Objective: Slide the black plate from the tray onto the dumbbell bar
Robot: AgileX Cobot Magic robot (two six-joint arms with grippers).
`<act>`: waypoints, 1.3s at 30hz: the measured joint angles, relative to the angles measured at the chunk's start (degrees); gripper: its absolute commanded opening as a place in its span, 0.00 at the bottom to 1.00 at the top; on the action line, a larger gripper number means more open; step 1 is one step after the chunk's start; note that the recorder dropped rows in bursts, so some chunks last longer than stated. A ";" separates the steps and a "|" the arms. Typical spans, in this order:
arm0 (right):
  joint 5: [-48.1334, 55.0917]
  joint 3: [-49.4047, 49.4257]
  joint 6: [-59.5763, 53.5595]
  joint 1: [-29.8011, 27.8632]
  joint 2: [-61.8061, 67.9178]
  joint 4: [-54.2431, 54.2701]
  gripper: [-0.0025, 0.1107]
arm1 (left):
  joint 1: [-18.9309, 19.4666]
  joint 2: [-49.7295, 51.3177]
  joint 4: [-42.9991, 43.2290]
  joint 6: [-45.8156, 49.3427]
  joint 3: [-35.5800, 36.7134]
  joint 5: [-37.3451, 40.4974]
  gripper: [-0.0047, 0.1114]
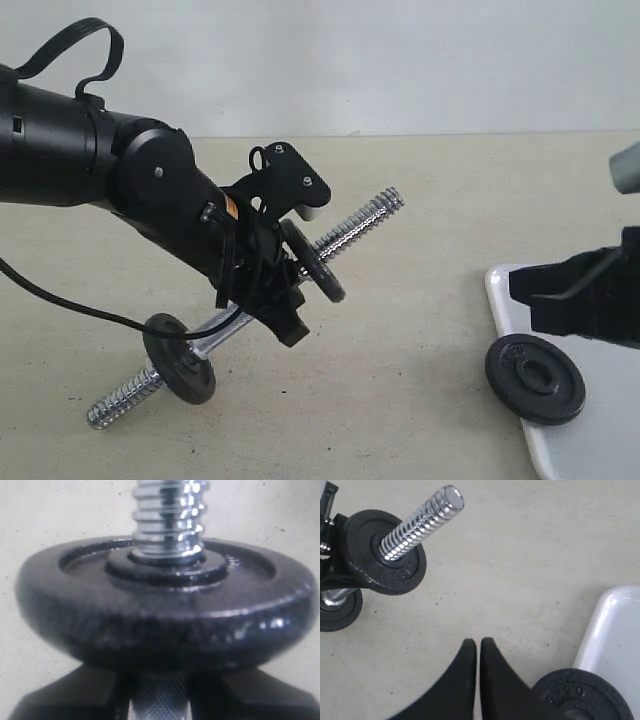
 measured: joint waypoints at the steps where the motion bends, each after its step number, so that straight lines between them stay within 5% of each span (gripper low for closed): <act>1: 0.11 -0.92 -0.19 0.00 1.35 0.00 0.02 | 0.00 0.00 0.00 0.05 0.00 0.14 0.08; 17: 3.33 -5.18 -2.32 0.00 13.18 0.00 0.02 | 0.00 0.00 0.11 0.56 0.00 0.67 0.08; 26: -21.61 -10.14 -4.65 0.04 12.40 0.10 0.02 | 0.00 -1.20 0.11 0.56 0.00 1.23 0.08; 39: 18.32 -10.34 -3.11 0.04 12.14 -0.12 0.02 | 0.00 -4.60 0.11 0.67 0.00 2.43 0.08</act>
